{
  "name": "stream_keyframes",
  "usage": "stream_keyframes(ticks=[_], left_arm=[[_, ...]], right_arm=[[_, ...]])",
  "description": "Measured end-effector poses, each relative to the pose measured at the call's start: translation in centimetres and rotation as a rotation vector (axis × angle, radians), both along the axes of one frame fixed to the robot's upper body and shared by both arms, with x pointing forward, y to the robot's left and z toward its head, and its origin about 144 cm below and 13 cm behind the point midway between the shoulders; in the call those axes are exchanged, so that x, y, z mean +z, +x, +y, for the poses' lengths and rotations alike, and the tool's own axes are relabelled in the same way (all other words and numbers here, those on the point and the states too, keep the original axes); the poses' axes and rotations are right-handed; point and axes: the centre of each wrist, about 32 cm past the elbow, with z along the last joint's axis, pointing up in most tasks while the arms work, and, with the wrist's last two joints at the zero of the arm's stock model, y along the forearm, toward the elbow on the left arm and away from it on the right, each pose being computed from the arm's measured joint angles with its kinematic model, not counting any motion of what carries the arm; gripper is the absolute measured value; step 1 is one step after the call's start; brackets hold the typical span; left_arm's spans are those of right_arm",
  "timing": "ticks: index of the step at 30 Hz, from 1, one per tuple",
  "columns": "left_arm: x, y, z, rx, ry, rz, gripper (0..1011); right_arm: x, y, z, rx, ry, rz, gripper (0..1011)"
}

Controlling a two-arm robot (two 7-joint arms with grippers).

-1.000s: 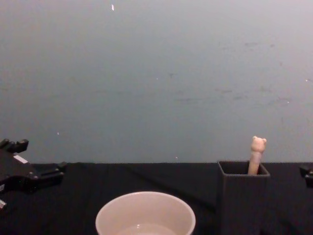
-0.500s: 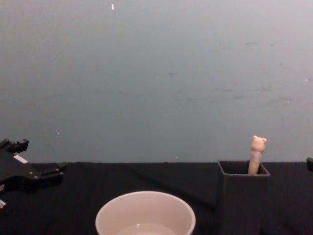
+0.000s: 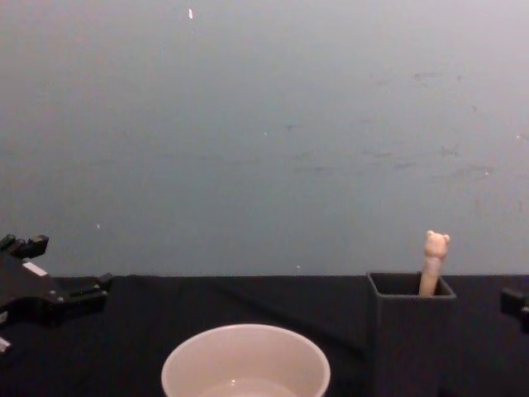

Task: Pick up the stirring spoon with one hand, stir inside the cup, then place it back in its original position.

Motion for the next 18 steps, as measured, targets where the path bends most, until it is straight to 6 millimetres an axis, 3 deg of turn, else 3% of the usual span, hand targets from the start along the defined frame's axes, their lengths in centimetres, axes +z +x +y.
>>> stream_keyframes(ticks=[6, 18], left_arm=[[0.0, 0.0, 0.0, 0.000, 0.000, 0.000, 1001], [0.0, 0.0, 0.0, 0.000, 0.000, 0.000, 1002]], right_arm=[[0.0, 0.2, 1.0, 0.062, 0.054, 0.018, 1000], [0.6, 2.8, 3.0, 0.106, 0.155, 0.030, 1002]])
